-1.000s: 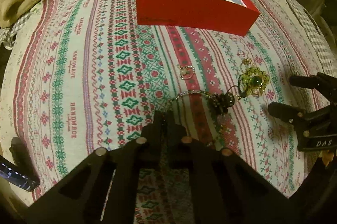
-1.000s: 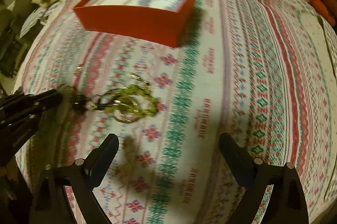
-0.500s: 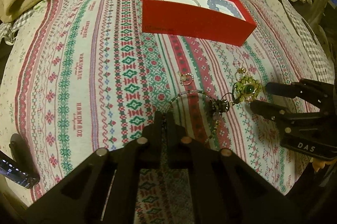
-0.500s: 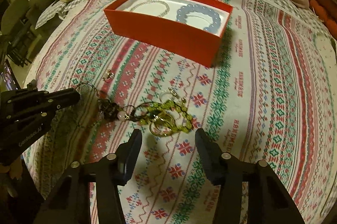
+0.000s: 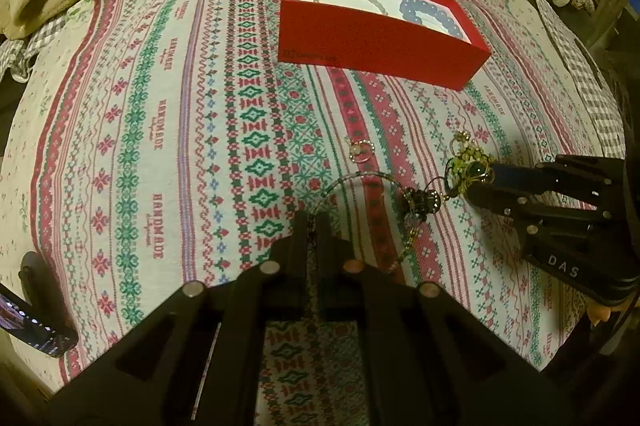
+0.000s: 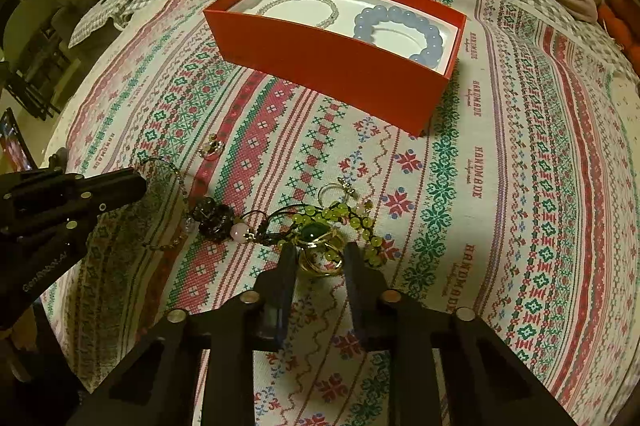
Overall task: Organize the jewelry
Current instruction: 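Grasp the gold ring with the right tool while the left tool grasps the dark beaded bracelet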
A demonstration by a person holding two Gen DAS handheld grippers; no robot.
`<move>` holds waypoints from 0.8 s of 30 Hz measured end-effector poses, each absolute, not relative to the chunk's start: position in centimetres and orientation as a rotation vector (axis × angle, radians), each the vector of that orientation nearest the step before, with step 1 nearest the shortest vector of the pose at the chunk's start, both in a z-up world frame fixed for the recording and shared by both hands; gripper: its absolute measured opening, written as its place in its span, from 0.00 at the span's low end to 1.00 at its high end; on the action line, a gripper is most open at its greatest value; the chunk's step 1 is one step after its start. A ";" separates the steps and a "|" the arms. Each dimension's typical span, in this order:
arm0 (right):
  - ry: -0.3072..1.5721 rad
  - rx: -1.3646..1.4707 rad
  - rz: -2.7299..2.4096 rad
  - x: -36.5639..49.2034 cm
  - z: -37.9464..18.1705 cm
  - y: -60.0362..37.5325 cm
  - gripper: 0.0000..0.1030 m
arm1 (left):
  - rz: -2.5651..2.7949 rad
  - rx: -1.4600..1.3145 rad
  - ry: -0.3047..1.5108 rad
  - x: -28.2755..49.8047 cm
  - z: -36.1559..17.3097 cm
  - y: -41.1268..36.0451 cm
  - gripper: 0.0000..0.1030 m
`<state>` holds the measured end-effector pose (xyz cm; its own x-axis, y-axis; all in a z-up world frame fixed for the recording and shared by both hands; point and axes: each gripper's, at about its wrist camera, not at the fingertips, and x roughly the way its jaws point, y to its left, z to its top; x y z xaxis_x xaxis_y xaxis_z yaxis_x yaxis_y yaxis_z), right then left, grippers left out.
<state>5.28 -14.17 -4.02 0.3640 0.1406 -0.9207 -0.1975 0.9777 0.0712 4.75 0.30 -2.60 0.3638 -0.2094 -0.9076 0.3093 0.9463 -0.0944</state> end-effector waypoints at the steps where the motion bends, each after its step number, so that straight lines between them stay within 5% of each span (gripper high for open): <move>1: 1.179 -0.051 0.218 5.3 -4.0 -14.2 0.23 | -0.335 0.099 1.151 4.7 -2.6 0.4 0.04; 24: 1.141 -0.013 0.212 4.3 -0.3 -15.9 0.23 | -0.342 0.065 1.099 5.0 0.1 0.7 0.04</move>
